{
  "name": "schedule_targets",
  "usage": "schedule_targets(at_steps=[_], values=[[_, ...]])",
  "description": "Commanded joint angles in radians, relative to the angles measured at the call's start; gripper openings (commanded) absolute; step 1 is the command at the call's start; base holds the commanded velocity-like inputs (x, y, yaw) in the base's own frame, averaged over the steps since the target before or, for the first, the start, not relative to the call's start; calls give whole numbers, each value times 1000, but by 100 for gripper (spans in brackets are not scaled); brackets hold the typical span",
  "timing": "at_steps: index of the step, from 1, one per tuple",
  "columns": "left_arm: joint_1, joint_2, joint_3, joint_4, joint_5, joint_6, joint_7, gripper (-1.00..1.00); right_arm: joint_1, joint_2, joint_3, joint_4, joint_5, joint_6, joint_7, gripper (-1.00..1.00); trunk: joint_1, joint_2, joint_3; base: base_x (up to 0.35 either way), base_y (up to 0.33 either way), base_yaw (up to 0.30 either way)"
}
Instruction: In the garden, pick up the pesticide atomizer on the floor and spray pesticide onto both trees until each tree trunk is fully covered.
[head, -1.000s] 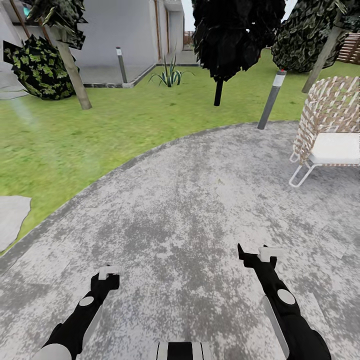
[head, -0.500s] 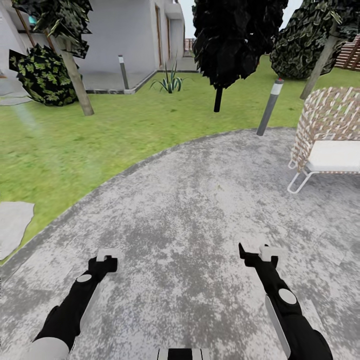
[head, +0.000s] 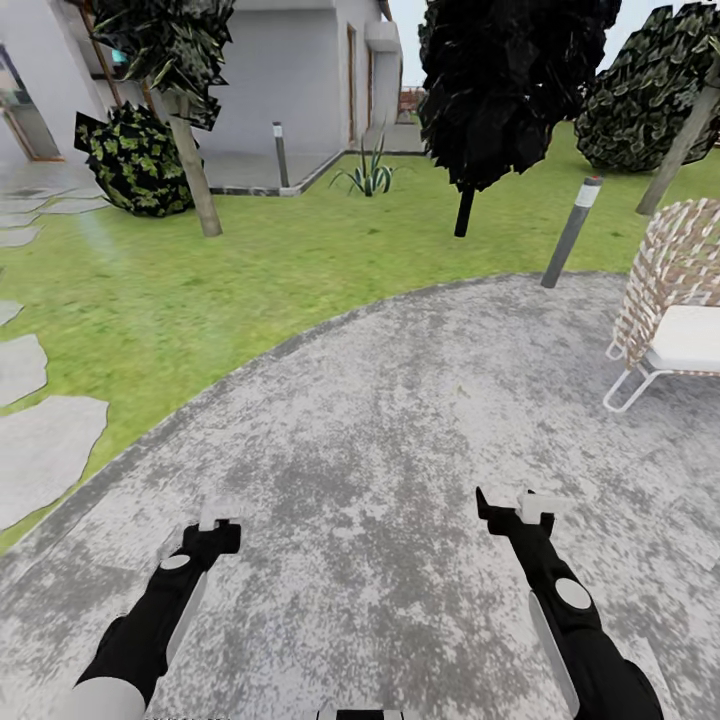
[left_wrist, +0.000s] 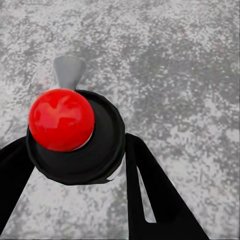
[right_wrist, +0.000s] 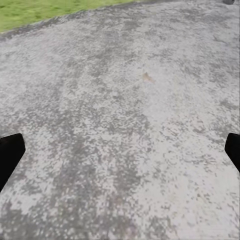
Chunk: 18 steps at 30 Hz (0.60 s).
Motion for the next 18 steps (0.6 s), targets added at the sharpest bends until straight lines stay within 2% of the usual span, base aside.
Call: schedule_targets(at_steps=[1, 5, 11, 14, 16, 17, 18], values=[[0, 0, 0, 23, -1, -22, 1, -100, 0, 1, 0, 1, 0, -1, 0, 100, -4, 7, 4, 0, 0, 210], [0, 1, -1, 63, -3, -71, -2, -100, 0, 1, 0, 4, 1, -3, 0, 100, -19, 35, 21, 0, 0, 212], [0, 1, 0, 74, -1, -79, -4, -100, 1, 1, 0, 16, 2, -6, 0, 100, -42, 77, 47, 0, 0, 213], [0, 1, 0, 74, -1, -81, -7, -100, 2, 1, 0, 95, 1, -33, -1, 100, -54, 98, 59, 0, 0, 216], [0, 2, 2, 69, -1, -80, -9, -100, 3, 2, 0, 202, 0, -147, -1, 100, -61, 112, 67, 0, 0, 246], [1, 3, 2, 67, -1, -80, -9, -100, 3, 3, 0, 255, 1, -243, 0, 100, -65, 119, 70, 0, 0, 265], [1, 4, 2, 66, -1, -80, -9, -100, 3, 3, 0, 280, 1, -302, 0, 100, -69, 126, 73, 0, 0, 270]])
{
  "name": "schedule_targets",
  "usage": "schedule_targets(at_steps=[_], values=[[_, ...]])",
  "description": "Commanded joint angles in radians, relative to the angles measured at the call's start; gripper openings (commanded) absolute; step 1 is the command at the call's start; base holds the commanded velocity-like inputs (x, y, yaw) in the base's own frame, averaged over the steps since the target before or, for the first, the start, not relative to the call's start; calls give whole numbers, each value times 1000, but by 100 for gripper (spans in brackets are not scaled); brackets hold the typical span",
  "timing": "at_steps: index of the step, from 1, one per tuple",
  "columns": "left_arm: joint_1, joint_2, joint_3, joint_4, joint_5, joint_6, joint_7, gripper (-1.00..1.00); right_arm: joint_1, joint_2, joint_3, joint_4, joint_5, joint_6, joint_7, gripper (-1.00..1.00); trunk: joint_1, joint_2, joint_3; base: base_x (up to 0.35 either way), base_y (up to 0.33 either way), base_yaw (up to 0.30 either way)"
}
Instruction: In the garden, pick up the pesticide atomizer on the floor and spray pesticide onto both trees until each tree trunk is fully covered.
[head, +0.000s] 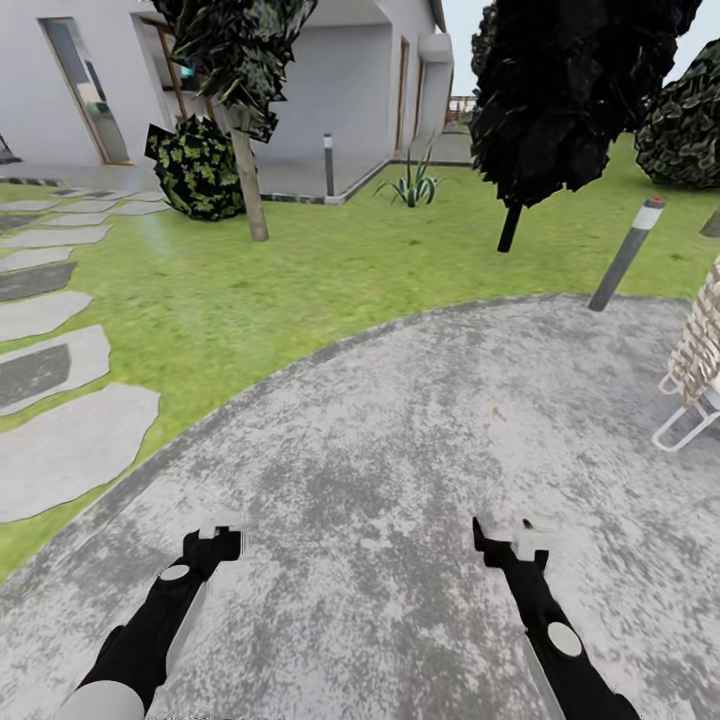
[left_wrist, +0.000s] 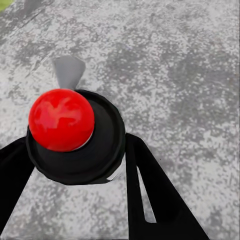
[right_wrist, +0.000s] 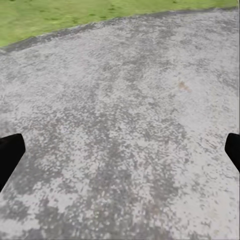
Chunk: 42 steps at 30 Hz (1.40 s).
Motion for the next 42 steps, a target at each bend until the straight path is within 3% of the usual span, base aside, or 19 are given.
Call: schedule_targets(at_steps=[1, 4, 8, 42], values=[[0, 0, 0, 0, 0, 0, 0, -100, 0, 0, 0, 9, 0, -27, 0, 100, -4, 7, 3, 0, 0, 272], [0, 0, 0, -2, 0, 0, 0, -100, 0, 0, 1, 33, 0, -106, -1, 100, -15, 28, 13, 0, 0, 275], [0, -2, -1, -4, 0, 0, 0, -100, 0, 0, 1, 34, 0, -129, -1, 100, -31, 56, 26, 0, 0, 278], [0, -1, 2, -6, 0, 2, 4, -100, 0, 2, 2, 9, -1, -134, -1, 100, -161, 294, 164, 0, 0, 231]])
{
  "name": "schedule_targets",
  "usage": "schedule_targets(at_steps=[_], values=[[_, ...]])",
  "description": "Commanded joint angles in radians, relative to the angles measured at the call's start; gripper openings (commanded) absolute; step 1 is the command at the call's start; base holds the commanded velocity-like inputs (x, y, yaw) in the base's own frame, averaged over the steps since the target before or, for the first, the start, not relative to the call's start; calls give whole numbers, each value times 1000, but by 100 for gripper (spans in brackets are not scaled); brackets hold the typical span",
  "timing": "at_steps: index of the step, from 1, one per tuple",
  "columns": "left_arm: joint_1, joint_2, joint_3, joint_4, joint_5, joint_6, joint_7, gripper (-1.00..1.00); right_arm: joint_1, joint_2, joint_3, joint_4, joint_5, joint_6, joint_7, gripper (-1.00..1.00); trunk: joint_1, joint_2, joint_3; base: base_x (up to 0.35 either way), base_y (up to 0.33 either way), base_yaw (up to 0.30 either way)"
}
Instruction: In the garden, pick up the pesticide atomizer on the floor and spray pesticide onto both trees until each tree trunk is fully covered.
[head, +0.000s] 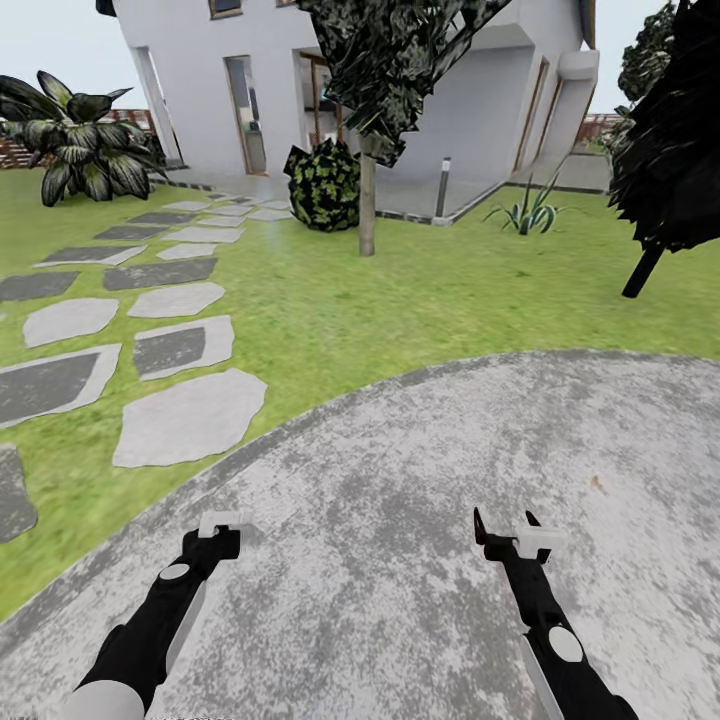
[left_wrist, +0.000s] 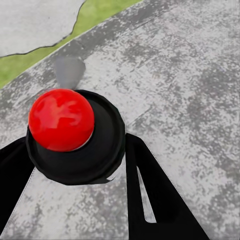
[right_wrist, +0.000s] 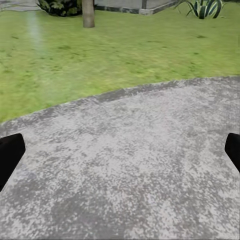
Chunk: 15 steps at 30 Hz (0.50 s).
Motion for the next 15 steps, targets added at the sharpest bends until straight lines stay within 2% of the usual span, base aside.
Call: schedule_targets(at_steps=[1, 8, 11, 15], values=[[0, 0, 0, 0, 0, 0, 0, -100, 0, 0, 0, 0, 0, 0, 0, 100, -4, 7, 4, 0, 0, 210], [1, -2, -4, 0, 0, -2, 2, -100, 0, 0, 1, -1, 0, 1, 0, 100, -8, 14, 15, 11, 0, 209], [1, -2, -3, 0, 0, 0, 3, -100, 0, 0, 0, -10, 0, 1, 0, 100, -8, 14, 18, 182, 44, 155], [0, -2, -1, 0, 0, 1, 2, -100, 0, 0, 0, -19, 0, 1, 0, 100, -8, 14, 19, 271, 115, 45]])
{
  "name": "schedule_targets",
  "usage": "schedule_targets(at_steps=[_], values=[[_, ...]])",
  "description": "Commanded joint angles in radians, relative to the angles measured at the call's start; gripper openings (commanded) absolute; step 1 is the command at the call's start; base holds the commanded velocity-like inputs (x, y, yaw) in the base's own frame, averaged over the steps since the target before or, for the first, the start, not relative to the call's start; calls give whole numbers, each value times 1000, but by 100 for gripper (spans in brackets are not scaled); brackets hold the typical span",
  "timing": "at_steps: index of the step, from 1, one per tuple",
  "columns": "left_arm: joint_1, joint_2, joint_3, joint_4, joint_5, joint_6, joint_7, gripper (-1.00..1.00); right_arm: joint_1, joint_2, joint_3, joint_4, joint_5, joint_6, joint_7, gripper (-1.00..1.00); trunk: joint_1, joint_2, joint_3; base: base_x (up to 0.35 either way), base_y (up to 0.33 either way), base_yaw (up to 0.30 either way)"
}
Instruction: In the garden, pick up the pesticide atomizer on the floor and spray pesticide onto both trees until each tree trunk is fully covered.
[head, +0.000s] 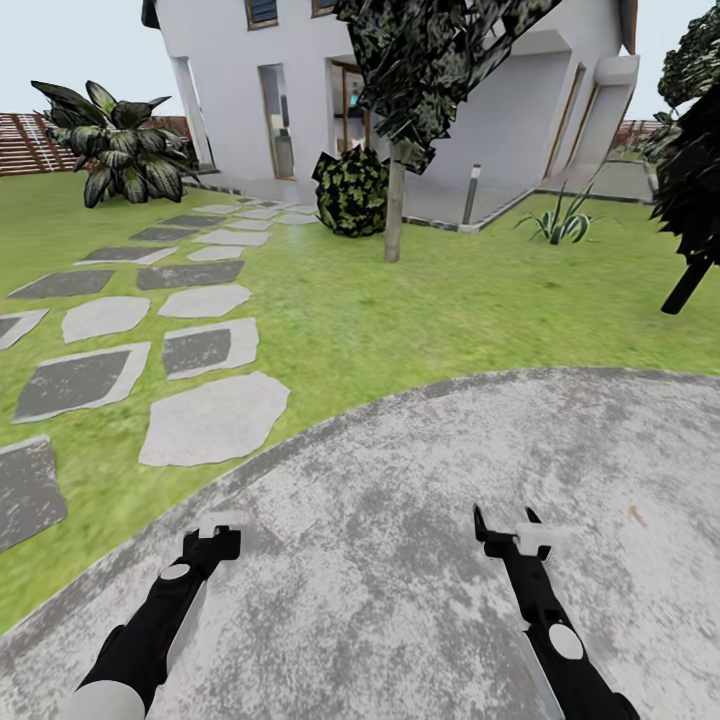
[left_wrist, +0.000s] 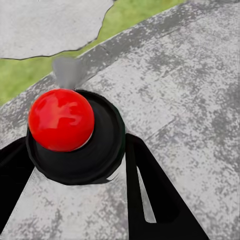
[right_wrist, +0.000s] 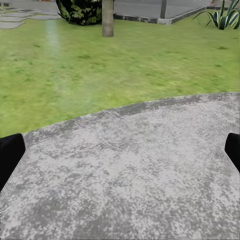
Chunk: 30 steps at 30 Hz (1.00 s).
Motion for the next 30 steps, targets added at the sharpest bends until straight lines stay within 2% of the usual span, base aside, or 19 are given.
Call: schedule_targets(at_steps=[1, 15, 30], values=[[0, 0, 0, 0, 0, 0, 0, -100, 0, 0, 0, 0, 0, 0, 0, 100, 0, 0, 0, 295, 139, 14], [0, 0, 2, 1, 1, 0, 0, -100, 0, 1, 1, -12, 1, 4, 1, 100, 0, 0, 0, 294, 174, 13], [0, 0, 2, 1, 1, 0, 0, -100, 0, 2, 2, -12, 1, 4, 1, 100, 0, 0, 5, 281, 209, 244]])
